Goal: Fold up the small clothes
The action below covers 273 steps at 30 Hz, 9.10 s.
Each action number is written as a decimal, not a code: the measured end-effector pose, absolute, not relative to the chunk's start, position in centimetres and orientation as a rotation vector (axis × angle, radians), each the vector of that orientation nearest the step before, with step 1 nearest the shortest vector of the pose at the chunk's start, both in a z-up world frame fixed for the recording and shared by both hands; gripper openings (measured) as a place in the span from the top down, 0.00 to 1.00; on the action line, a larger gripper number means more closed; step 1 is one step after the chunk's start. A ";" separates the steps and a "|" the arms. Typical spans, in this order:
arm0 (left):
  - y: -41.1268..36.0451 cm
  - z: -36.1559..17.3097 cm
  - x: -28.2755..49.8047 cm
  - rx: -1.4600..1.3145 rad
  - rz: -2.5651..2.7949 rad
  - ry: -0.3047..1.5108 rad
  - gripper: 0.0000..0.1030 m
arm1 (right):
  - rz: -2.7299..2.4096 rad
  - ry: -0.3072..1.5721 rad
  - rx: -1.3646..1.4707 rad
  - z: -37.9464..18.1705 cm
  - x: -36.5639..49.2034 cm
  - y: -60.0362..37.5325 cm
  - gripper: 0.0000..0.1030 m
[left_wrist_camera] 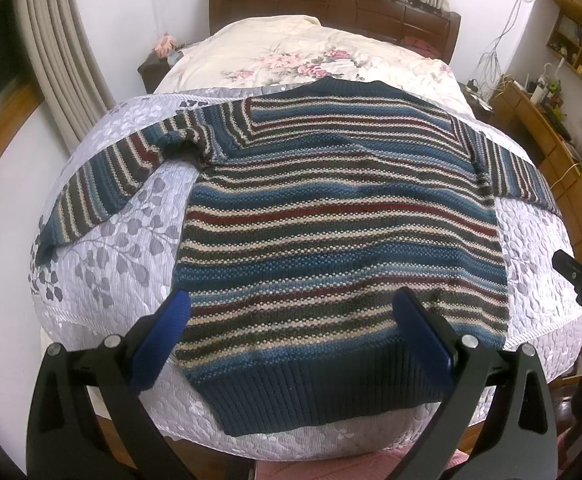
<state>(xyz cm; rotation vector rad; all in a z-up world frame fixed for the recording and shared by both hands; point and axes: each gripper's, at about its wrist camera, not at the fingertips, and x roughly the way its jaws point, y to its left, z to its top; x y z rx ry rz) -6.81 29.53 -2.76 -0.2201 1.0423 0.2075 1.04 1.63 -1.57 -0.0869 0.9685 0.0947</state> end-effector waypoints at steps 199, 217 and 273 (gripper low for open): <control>16.6 -7.7 23.8 0.043 -0.046 0.989 0.27 | 0.478 1.116 0.236 -11.4 23.9 -5.8 0.51; 25.0 -8.1 22.1 -0.231 0.118 0.884 0.90 | 0.498 1.093 0.236 -10.5 23.5 -5.7 0.48; 50.5 -15.5 -2.4 -0.763 0.414 0.923 0.41 | 0.669 1.171 -0.003 -10.5 17.4 11.7 0.39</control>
